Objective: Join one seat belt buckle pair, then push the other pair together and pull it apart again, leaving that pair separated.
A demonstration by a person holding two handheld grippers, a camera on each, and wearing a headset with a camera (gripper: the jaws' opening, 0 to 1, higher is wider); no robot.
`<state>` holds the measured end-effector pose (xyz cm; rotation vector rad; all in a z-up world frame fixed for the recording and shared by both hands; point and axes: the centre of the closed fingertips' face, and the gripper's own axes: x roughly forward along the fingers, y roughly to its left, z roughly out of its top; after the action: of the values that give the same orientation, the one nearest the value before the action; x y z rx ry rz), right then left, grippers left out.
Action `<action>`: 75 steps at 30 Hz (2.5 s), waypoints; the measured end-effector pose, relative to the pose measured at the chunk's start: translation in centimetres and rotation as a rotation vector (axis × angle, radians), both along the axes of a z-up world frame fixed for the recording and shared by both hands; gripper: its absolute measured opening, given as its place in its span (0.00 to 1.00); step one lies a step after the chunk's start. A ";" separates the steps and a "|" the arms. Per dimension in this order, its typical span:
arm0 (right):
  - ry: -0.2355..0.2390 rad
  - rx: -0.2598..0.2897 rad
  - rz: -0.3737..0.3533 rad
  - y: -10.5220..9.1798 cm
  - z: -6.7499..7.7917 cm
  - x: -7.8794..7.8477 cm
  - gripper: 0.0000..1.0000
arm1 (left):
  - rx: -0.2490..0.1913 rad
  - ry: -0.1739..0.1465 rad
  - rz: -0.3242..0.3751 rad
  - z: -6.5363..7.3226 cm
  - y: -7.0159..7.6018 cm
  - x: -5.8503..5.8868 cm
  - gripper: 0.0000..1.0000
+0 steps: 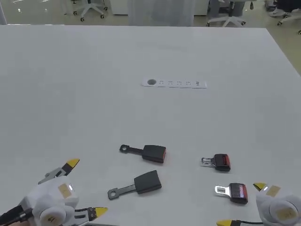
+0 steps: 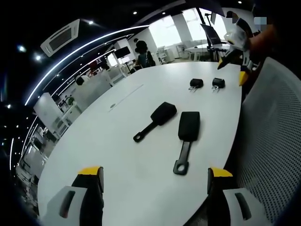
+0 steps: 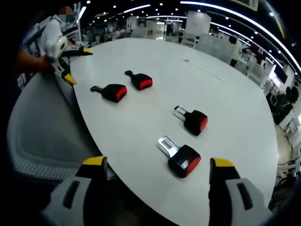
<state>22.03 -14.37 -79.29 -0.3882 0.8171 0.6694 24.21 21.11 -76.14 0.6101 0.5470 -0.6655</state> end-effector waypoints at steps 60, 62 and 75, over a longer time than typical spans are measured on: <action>0.065 -0.051 0.021 -0.3 -1.7 -2.1 0.81 | 0.036 0.026 -0.011 -0.7 0.2 -0.4 0.86; 0.064 -0.052 0.024 -0.4 -1.7 -2.1 0.81 | 0.037 0.028 -0.011 -0.7 0.2 -0.5 0.85; 0.044 -0.051 0.042 -0.7 -0.8 -1.7 0.75 | 0.045 0.035 -0.040 -0.6 -0.4 -0.8 0.85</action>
<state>20.36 -15.04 -80.12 -0.4391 0.8707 0.6987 23.42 20.70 -76.79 0.6538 0.5855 -0.7040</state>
